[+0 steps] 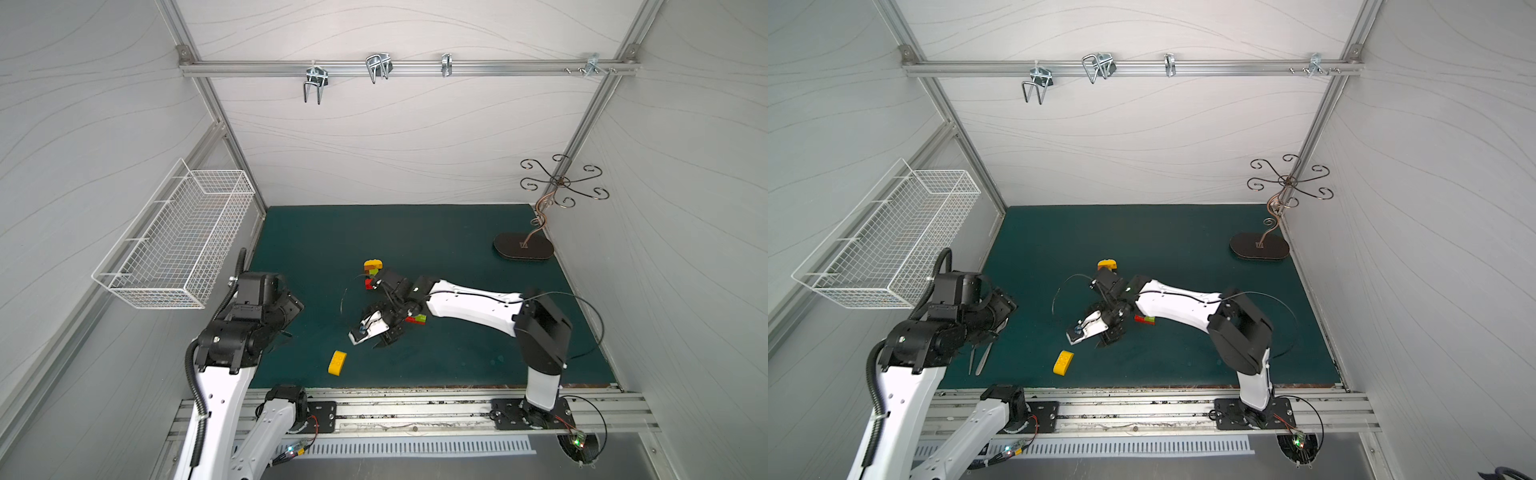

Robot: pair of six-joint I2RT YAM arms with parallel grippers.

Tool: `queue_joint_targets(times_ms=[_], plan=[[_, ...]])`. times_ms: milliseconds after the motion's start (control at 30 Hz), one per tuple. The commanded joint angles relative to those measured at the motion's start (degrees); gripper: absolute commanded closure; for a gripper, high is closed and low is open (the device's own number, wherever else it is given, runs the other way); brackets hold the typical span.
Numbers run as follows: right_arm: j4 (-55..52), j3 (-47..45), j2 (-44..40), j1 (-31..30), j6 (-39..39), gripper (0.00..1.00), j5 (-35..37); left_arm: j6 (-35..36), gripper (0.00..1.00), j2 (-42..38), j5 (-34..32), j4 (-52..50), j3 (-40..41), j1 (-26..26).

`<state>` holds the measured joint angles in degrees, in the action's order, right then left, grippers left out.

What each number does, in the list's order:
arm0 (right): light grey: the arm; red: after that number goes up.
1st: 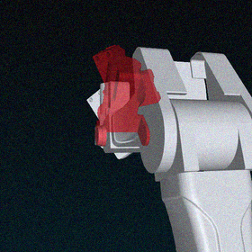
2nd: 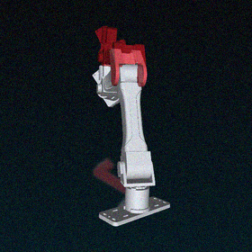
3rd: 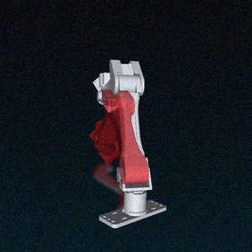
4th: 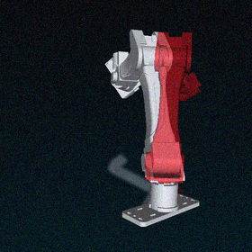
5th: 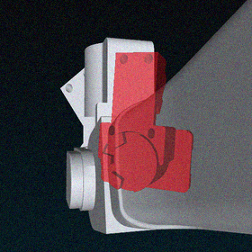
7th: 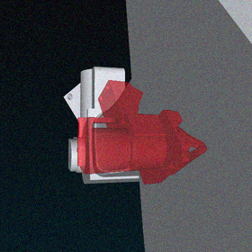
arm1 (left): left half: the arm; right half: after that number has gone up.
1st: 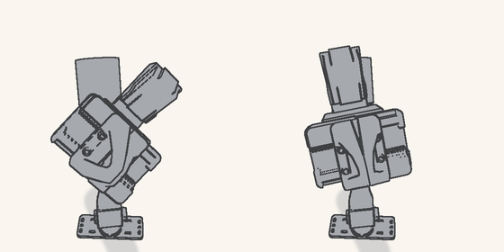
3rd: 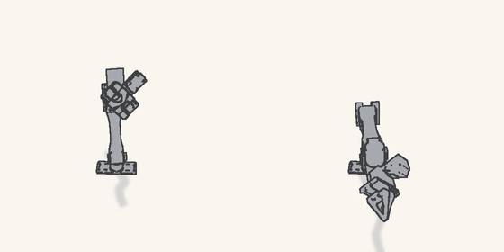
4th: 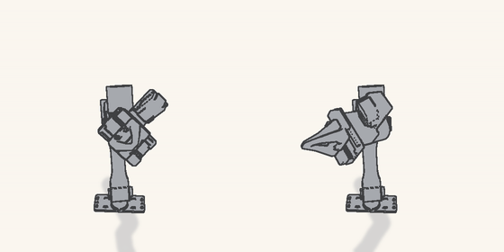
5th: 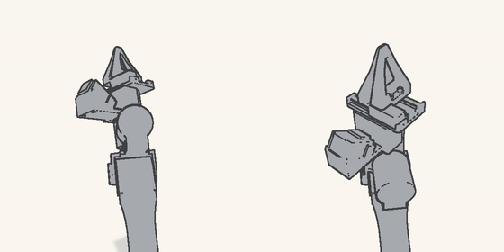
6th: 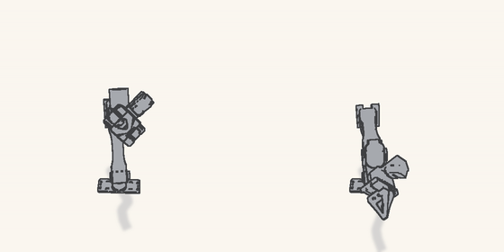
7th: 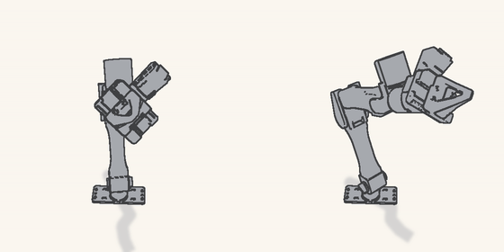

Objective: Assemble the letter s with lego
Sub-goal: Adjust the lego brick at the center of the board.

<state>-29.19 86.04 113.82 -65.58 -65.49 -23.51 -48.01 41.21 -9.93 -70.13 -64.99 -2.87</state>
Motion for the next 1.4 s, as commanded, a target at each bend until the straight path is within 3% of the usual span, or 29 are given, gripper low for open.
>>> queue_joint_targets(times_ms=[0,433,700,833,967,1100,1233,1367], plan=[[-1.7,5.8,4.2,-2.4,-3.6,0.26,-3.6,-1.7,0.24,-0.4,-3.2,-2.3,-1.9,0.3],[-7.9,18.1,17.2,-5.3,-8.3,0.24,-4.4,-1.9,0.23,-1.5,-1.4,-1.6,0.0,0.3],[-9.5,21.2,21.9,-5.1,-8.3,0.3,-3.3,-1.7,0.23,-1.7,-0.6,-1.5,0.9,0.3],[-9.4,20.6,22.4,-4.8,-7.6,0.45,-3.0,-1.7,0.23,-1.7,-0.4,-1.3,1.3,0.3],[-7.3,17.0,20.8,-4.0,-5.9,0.67,-2.9,-1.5,0.23,-1.8,0.2,-0.9,2.1,0.3],[-3.7,11.1,16.9,-2.5,-2.4,0.79,-2.3,-1.0,0.23,-1.4,3.4,1.2,4.2,0.3],[-0.4,3.0,9.6,-0.5,4.5,0.87,-1.7,1.0,0.24,1.5,12.4,5.3,8.3,0.3],[1.8,-6.5,0.5,0.5,11.8,0.88,0.8,2.6,0.25,4.8,25.6,12.0,14.5,0.3]])
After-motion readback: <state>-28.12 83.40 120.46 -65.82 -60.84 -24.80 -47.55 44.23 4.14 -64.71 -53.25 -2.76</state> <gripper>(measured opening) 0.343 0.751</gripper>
